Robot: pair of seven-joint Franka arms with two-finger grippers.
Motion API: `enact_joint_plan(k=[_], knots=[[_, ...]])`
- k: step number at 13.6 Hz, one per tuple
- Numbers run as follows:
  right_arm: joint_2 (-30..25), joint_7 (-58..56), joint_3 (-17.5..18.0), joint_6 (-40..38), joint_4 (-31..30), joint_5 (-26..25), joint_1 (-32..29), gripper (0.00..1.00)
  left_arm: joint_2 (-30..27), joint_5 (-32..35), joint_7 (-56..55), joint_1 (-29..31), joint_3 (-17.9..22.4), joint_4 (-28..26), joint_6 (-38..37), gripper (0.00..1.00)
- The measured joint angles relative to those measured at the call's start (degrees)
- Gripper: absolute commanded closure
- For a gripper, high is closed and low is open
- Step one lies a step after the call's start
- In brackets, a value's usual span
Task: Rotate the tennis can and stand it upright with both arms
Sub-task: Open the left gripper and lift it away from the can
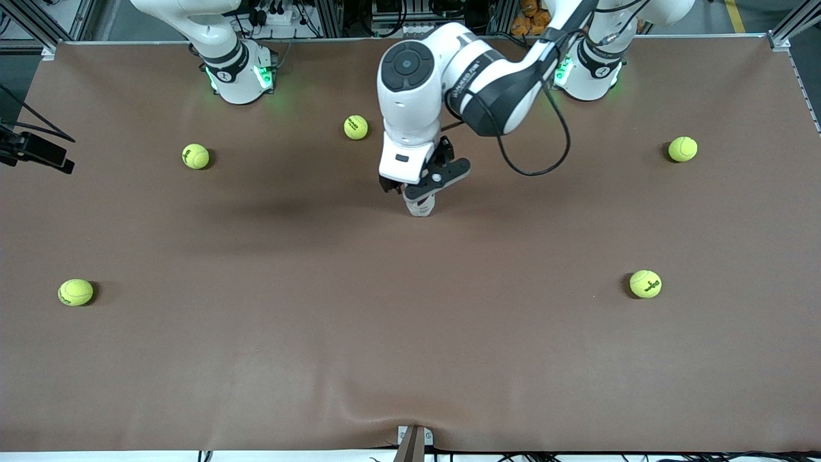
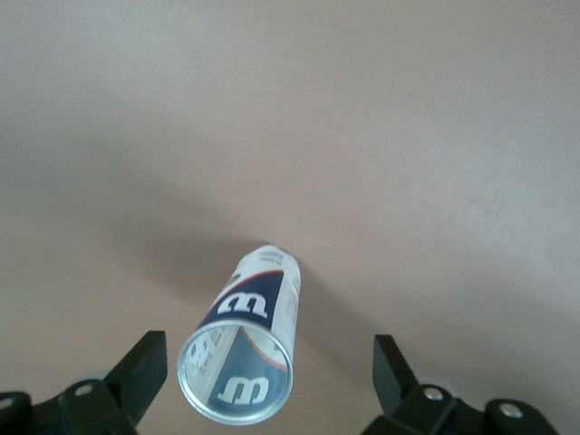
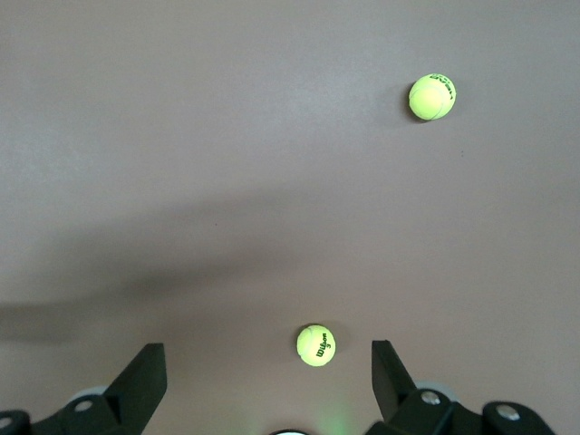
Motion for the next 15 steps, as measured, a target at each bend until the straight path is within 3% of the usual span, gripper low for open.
enact_joint_plan(k=[8, 15], knots=[[0.6, 0.0, 0.1, 0.9, 0.0, 0.0, 0.0, 0.00, -8.6, 0.2, 5.6, 10.4, 0.5, 0.1, -4.1, 0.00], [0.6, 0.0, 0.2, 1.0, 0.0, 0.0, 0.0, 0.00, -14.2, 0.5, 32.2, 25.2, 1.0, 0.1, -13.7, 0.00]])
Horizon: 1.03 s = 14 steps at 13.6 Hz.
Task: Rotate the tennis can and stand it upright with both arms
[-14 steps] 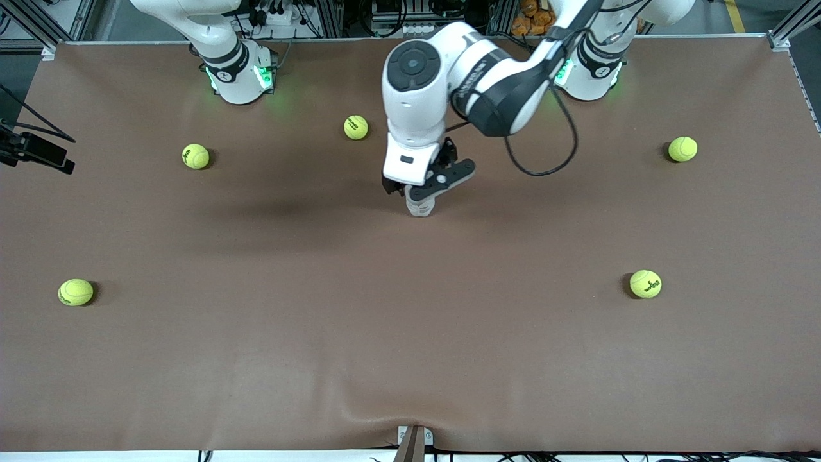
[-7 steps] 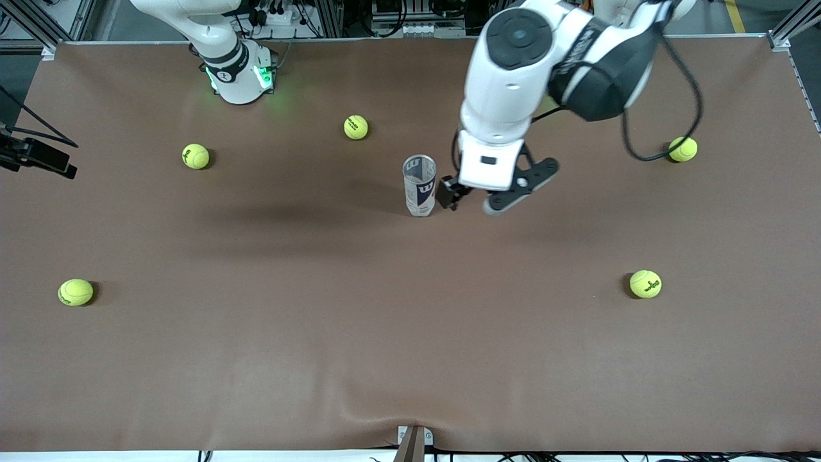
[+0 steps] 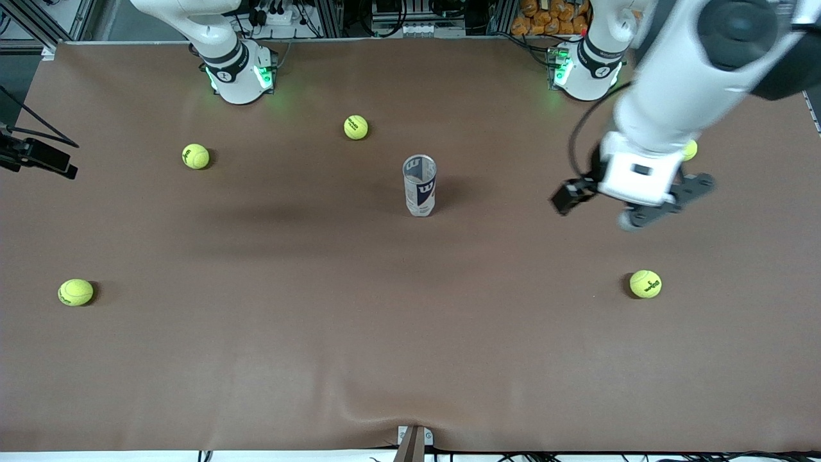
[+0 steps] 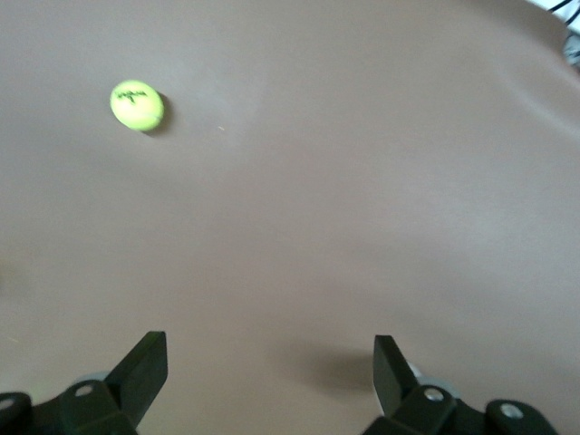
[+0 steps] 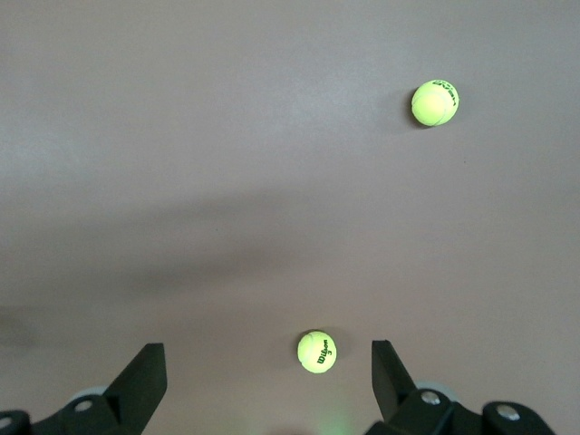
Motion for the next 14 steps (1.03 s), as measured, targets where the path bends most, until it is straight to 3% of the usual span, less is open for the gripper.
enact_joint_plan(k=[5, 9, 14], knots=[[0.0, 0.0, 0.0, 0.0, 0.0, 0.0, 0.0, 0.00, -1.0, 6.2, 11.4, 3.9, -0.1, -0.1, -2.4, 0.00], [0.0, 0.0, 0.0, 0.0, 0.0, 0.0, 0.0, 0.00, -1.2, 6.4, 14.6, 4.0, -0.3, -0.2, -5.3, 0.00], [0.0, 0.0, 0.0, 0.0, 0.0, 0.0, 0.0, 0.00, -1.9, 5.4, 22.5, 10.4, -0.5, -0.2, -5.4, 0.00]])
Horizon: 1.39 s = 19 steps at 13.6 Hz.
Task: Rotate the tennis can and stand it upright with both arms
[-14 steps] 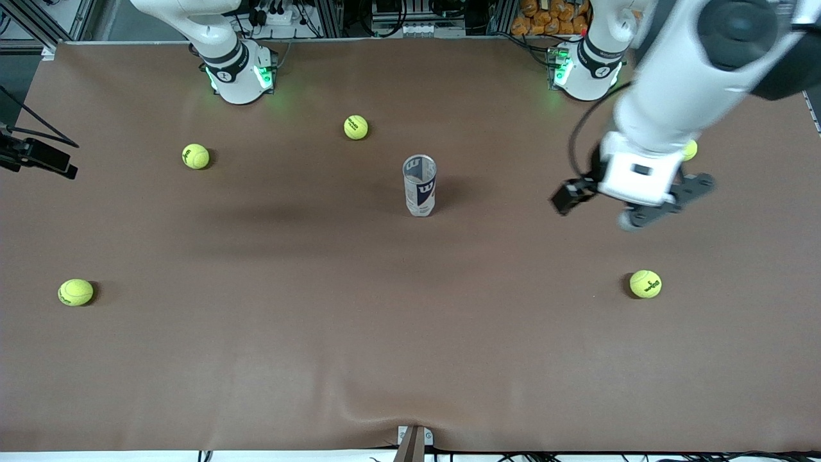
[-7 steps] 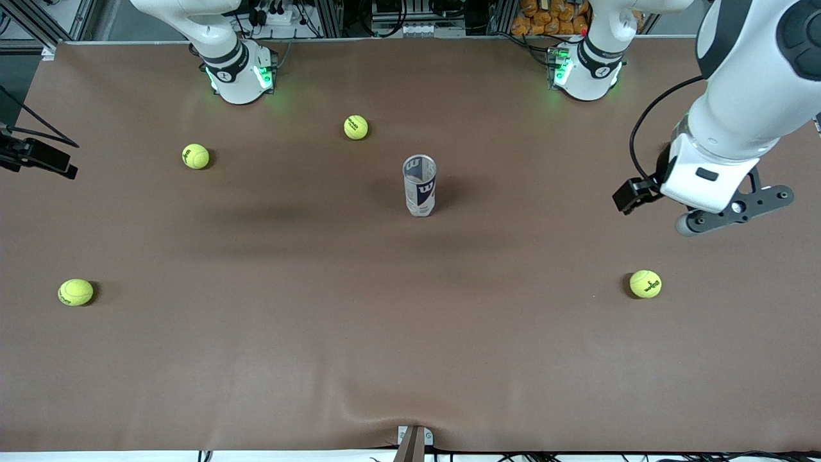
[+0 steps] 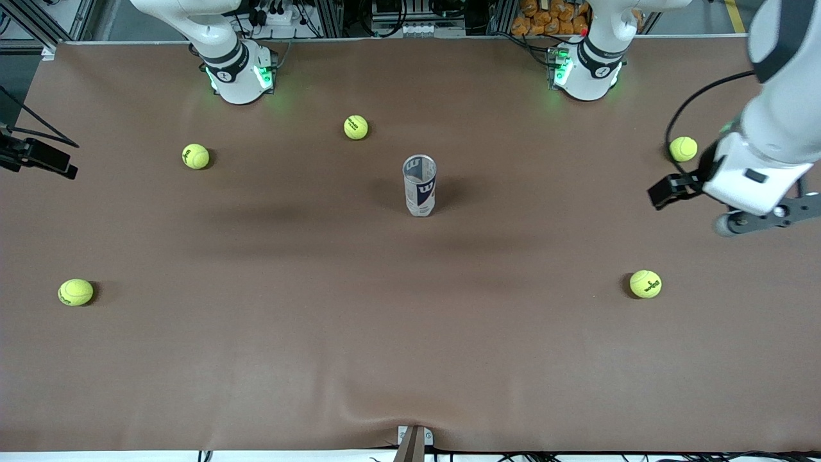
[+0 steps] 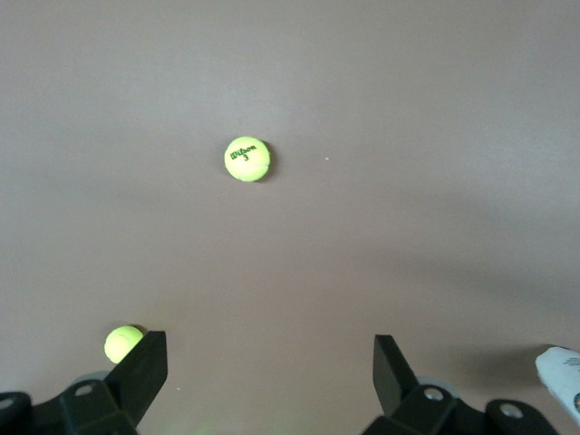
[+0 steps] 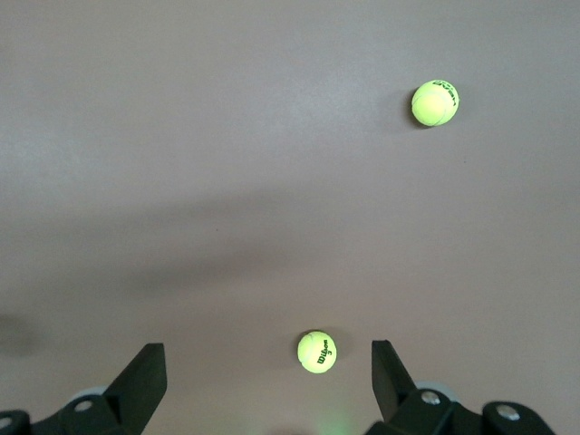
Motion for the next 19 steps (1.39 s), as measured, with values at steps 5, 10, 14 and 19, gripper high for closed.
enact_joint_plan(k=[5, 10, 14, 19], knots=[[0.0, 0.0, 0.1, 0.0, 0.0, 0.0, 0.0, 0.00, -0.8, -2.0, 0.4, 1.1, -0.2, 0.0, 0.0, 0.00], [0.0, 0.0, 0.1, 0.0, 0.0, 0.0, 0.0, 0.00, -1.0, -4.6, 4.6, 10.4, -5.4, -1.0, 0.7, 0.00], [0.0, 0.0, 0.2, 0.1, 0.0, 0.0, 0.0, 0.00, -2.6, -4.6, 4.6, 12.0, -7.4, -2.4, 0.9, 0.00], [0.1, 0.0, 0.2, 0.1, 0.0, 0.0, 0.0, 0.00, -12.6, -4.6, 4.6, 10.9, -7.8, -18.2, 11.6, 0.00]])
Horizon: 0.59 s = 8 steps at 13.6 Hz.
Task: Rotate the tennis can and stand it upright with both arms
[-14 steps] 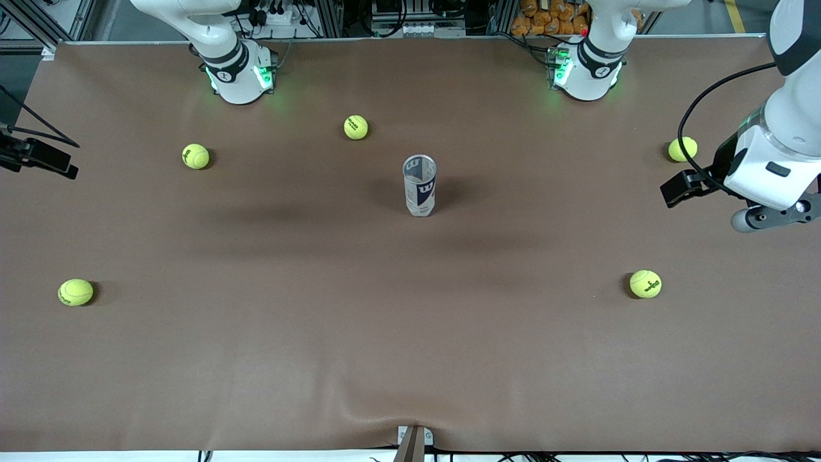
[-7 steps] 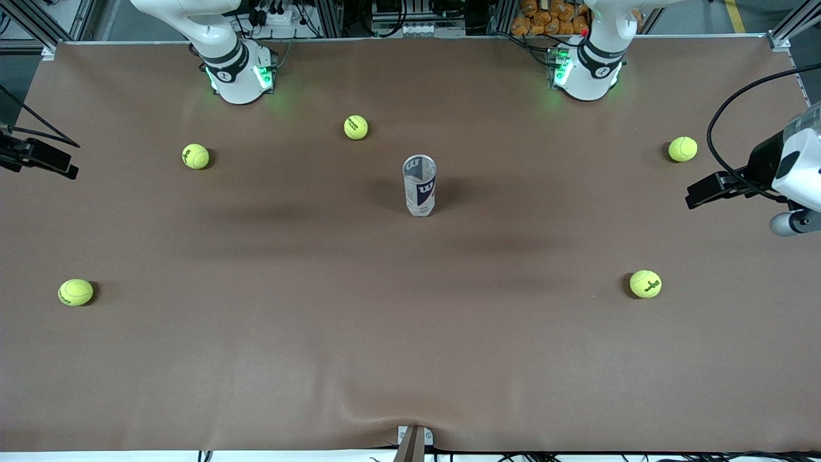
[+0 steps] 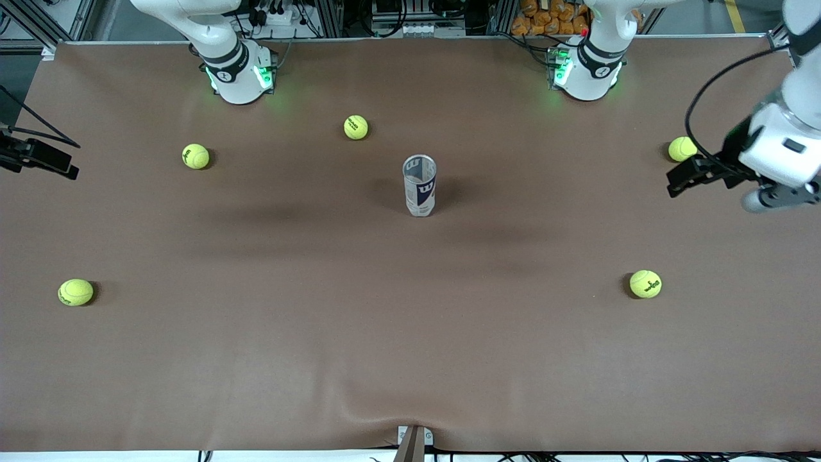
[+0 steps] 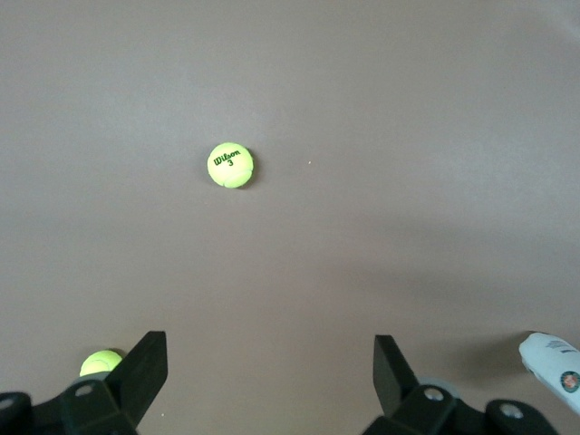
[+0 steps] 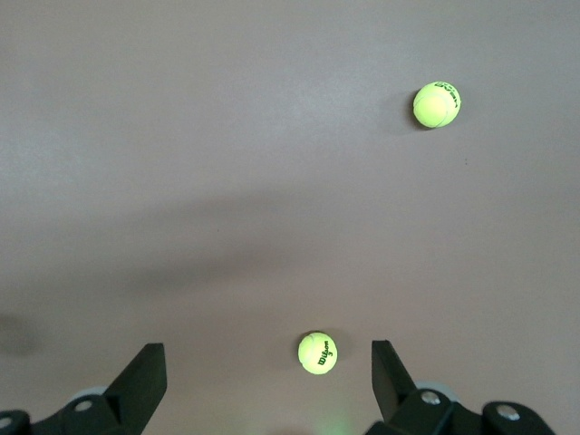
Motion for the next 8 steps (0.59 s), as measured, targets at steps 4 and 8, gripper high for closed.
enact_joint_plan(k=[4, 8], knots=[[0.0, 0.0, 0.0, 0.0, 0.0, 0.0, 0.0, 0.00, -4.4, 0.0, 3.0, 0.0, 1.4, -4.1, 1.6, 0.00], [0.0, 0.0, 0.0, 0.1, 0.0, 0.0, 0.0, 0.00, -4.0, 0.0, 4.8, 0.0, 4.2, -2.5, 1.6, 0.00]])
